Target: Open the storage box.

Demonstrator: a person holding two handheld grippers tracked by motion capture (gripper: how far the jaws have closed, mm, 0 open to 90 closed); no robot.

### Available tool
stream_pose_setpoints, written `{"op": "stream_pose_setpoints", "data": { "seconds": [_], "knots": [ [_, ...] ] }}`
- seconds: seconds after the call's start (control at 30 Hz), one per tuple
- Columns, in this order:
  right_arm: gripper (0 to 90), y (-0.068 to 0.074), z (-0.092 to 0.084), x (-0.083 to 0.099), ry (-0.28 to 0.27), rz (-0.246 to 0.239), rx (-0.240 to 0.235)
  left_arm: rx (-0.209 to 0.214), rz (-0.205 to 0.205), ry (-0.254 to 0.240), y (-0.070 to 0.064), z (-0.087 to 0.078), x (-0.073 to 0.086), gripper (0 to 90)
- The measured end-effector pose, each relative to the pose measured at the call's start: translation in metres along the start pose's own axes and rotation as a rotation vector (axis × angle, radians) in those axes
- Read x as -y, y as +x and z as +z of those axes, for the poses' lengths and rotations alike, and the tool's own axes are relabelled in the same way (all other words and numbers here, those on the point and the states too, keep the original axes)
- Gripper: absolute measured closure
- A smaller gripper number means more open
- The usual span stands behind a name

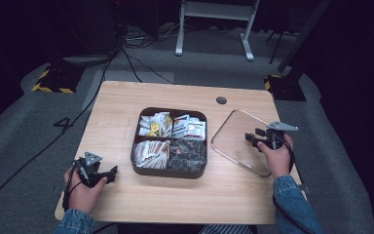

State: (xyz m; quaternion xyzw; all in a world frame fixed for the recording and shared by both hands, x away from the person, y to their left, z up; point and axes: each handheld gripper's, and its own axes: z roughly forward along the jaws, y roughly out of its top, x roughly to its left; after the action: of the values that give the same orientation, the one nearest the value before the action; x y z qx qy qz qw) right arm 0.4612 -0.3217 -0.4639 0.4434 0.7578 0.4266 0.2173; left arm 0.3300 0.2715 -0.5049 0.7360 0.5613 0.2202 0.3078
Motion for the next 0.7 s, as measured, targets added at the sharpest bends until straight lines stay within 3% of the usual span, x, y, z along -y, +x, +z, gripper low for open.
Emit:
{"op": "stream_pose_setpoints", "data": {
  "seconds": [0.17,0.3,0.53,0.7],
  "knots": [
    [43.0,0.021,-0.017,0.006,-0.028,-0.035,-0.054,0.011,-0.003,-0.002,-0.001,-0.004,-0.001,22.9],
    [43.4,0.034,-0.029,0.014,-0.054,-0.011,-0.084,0.016,0.005,0.005,-0.004,-0.011,-0.006,26.2],
    [45.0,0.054,-0.043,0.03,-0.021,-0.026,-0.161,0.043,0.018,0.005,-0.011,-0.014,-0.01,27.6],
    [44.9,0.063,-0.041,0.04,0.013,-0.052,-0.191,0.052,0.023,0.013,-0.014,-0.016,-0.012,29.1]
  ]
}}
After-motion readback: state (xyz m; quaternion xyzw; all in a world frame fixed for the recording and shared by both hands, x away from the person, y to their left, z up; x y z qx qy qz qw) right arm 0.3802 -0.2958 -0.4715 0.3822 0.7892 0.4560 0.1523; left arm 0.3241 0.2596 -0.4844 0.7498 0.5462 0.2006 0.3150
